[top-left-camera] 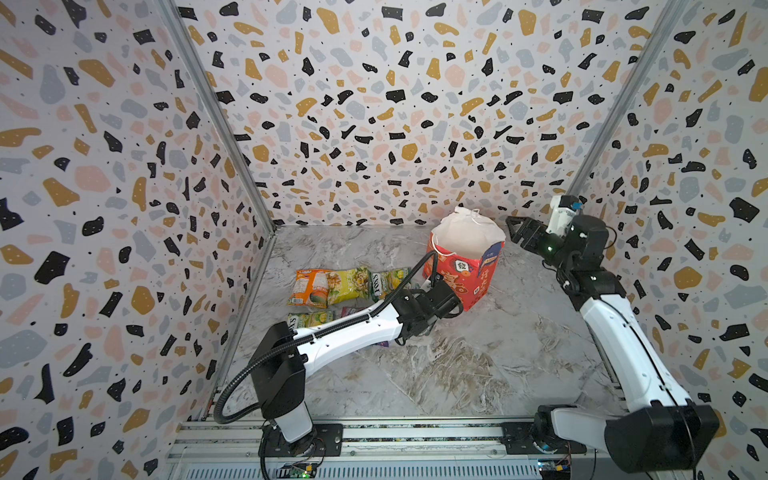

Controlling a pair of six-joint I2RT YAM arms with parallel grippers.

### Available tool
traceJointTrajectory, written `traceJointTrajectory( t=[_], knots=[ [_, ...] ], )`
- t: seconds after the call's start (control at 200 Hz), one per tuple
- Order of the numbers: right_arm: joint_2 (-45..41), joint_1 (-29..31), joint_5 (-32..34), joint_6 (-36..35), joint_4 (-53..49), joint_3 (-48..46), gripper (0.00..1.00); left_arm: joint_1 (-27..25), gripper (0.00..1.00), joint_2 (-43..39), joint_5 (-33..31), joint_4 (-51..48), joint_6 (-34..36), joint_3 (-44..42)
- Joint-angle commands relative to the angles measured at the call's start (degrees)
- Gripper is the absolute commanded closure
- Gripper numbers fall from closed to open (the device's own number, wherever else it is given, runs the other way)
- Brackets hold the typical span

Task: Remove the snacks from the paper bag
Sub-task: 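Carry the teal packet toward the other packets while the right gripper releases the bag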

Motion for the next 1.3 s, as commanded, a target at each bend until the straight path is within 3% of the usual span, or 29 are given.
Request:
traceJointTrajectory(
  t=[0.0, 0.35, 0.641, 0.876, 1.196, 1.297],
  knots=[
    [-4.43, 1.08, 3.08, 2.76, 9.53, -7.04, 0.16, -0.32, 1.00, 1.88, -3.92, -5.57, 0.94, 3.17],
    [-11.29, 3.55, 6.71, 0.17, 14.54, -23.18, 0.17, -0.44, 1.00, 8.77, -4.35, -7.91, 0.60, 6.84],
    [-11.99, 3.60, 8.84, -1.28, 14.49, -23.78, 0.16, -1.96, 1.00, 11.46, -5.51, -19.03, -4.69, 14.99],
    [-13.56, 3.56, 10.24, -1.87, 14.13, -24.87, 0.15, -2.00, 1.00, 12.25, -12.16, -28.10, -9.23, 16.89],
    [-15.35, 3.94, 10.77, -2.48, 13.35, -24.92, 0.15, -1.86, 1.00, 16.65, -9.98, -25.01, -7.74, 16.24],
    [-15.59, 4.07, 10.81, -2.66, 13.25, -24.80, 0.15, -1.90, 0.94, 19.11, -7.71, -23.65, -6.42, 16.86]
  ],
)
